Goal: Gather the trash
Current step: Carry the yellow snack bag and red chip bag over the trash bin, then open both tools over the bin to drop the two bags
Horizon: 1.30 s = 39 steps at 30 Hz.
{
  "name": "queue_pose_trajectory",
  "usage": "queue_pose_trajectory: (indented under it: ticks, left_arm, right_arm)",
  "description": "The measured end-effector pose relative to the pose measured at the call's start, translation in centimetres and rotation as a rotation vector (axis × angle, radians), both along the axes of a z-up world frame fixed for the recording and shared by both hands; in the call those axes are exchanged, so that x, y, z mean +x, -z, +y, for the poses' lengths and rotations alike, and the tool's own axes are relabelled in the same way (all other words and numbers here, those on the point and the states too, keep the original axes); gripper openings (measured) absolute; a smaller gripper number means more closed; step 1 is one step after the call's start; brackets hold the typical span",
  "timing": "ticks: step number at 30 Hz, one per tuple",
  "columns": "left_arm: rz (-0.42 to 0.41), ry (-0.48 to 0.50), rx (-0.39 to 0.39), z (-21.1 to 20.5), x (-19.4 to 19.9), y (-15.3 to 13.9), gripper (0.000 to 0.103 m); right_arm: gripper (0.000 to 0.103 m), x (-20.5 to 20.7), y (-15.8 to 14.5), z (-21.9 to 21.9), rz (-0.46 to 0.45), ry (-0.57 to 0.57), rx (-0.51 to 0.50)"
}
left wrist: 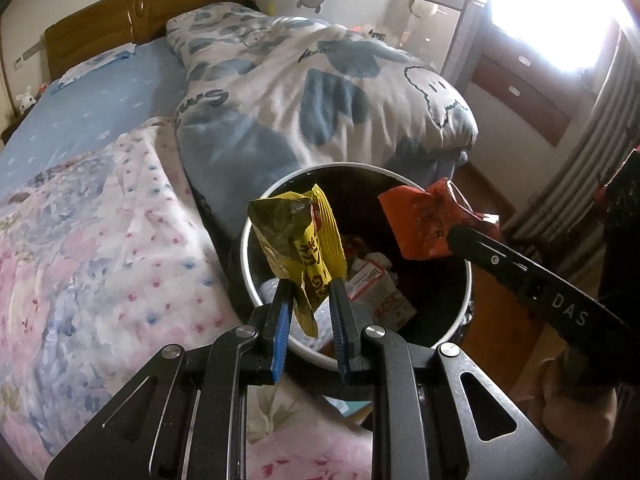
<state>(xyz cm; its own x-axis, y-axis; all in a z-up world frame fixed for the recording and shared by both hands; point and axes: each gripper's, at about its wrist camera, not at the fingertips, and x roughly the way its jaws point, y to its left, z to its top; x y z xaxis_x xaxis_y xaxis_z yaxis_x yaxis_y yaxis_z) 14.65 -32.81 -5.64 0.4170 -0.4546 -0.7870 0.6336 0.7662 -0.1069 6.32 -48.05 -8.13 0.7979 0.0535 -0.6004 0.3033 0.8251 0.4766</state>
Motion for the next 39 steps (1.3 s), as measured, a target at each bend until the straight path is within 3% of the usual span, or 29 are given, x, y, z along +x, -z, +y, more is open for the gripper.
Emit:
queue_pose_trajectory:
  ticks: [14, 22, 23, 26, 30, 39]
  left_arm:
    - [0.015, 0.009, 0.029, -1.2, 0.4, 0.8, 0.019]
    - [0.020, 0.013, 0.035, -1.5, 0.5, 0.9, 0.025]
    - [0.017, 0.013, 0.035, -1.5, 0.5, 0.9, 0.027]
    - [0.014, 0.010, 0.036, -1.2, 0.4, 0.8, 0.045]
    - [0.011, 0.001, 0.025, -0.5, 0.3, 0.6, 0.053]
    - [0.004, -0.067, -0.023, 3.4, -1.0, 0.3, 0.060]
  right_arm:
    - [0.021, 0.9, 0.2, -0.8, 0.016, -0.011, 0.011]
    - [0.021, 1.6, 0.5, -1.2, 0.032, -0.022, 0.023]
    - [0.022, 1.7, 0.5, -1.3, 0.036, -0.023, 0.024]
    - [0.031, 1.9, 0.6, -1.4, 0.045, -0.021, 0.022]
    - [0.049, 1.6, 0.5, -1.5, 0.036, -0.007, 0.028]
    - [0.065, 0.1, -0.1, -0.7, 0.012, 0.013, 0.020]
